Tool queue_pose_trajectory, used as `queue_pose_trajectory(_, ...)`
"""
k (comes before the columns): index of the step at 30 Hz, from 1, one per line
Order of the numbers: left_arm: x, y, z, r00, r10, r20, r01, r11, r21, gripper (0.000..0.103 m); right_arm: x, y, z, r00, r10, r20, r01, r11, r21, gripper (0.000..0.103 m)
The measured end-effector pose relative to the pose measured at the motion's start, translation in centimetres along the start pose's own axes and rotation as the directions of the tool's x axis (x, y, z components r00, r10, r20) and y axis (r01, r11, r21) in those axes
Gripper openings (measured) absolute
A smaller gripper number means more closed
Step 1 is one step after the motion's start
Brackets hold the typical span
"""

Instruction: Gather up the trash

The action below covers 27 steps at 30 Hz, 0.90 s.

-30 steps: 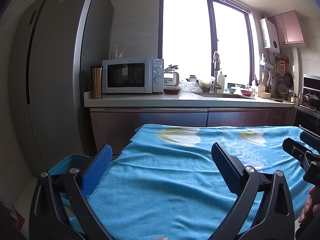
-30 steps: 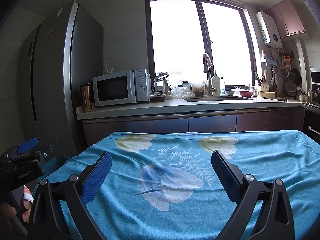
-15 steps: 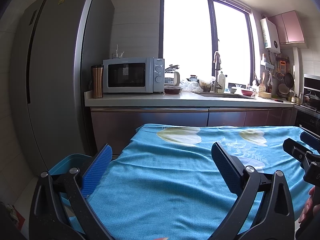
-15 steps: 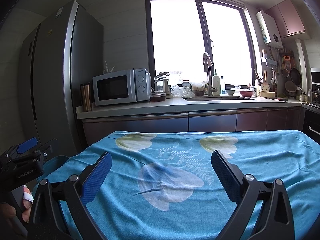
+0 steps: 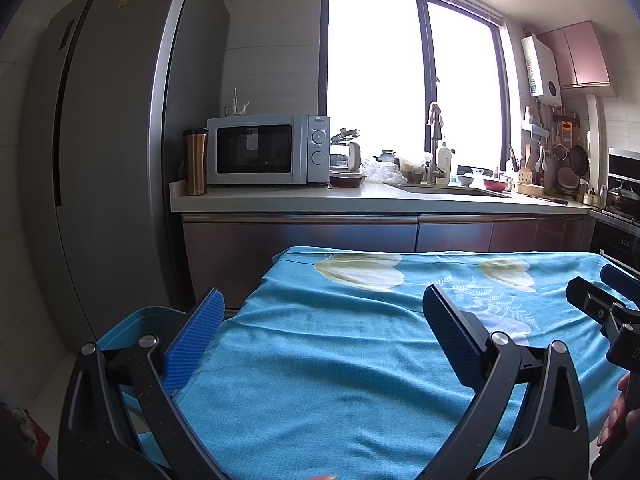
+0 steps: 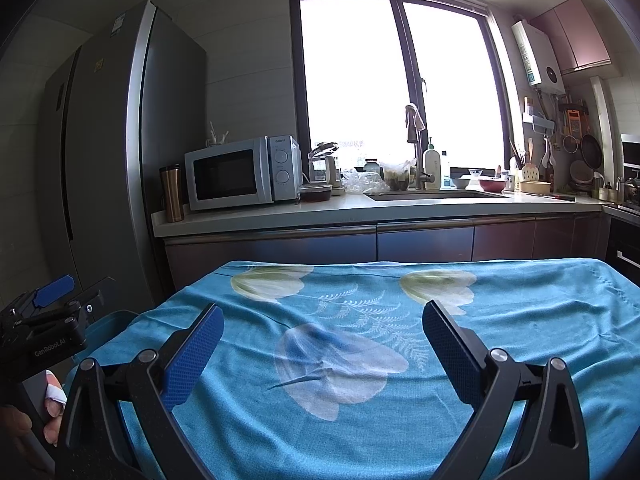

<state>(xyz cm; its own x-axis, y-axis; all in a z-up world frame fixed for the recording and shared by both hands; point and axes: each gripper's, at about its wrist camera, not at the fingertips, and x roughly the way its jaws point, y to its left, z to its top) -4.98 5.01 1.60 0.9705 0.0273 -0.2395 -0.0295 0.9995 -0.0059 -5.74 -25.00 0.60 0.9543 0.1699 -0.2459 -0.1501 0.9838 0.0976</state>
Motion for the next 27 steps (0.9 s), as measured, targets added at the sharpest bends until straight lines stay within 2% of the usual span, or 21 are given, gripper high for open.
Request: queue_pose_trajectory(27, 0.04, -0.03, -0.15, 1.0, 0.002, -0.004, -0.002, 1.0, 0.002, 0.098, 0.05, -0.17, -0.07, 1.0, -0.001, -0.002, 0.001, 1.0, 0.004, 0.096)
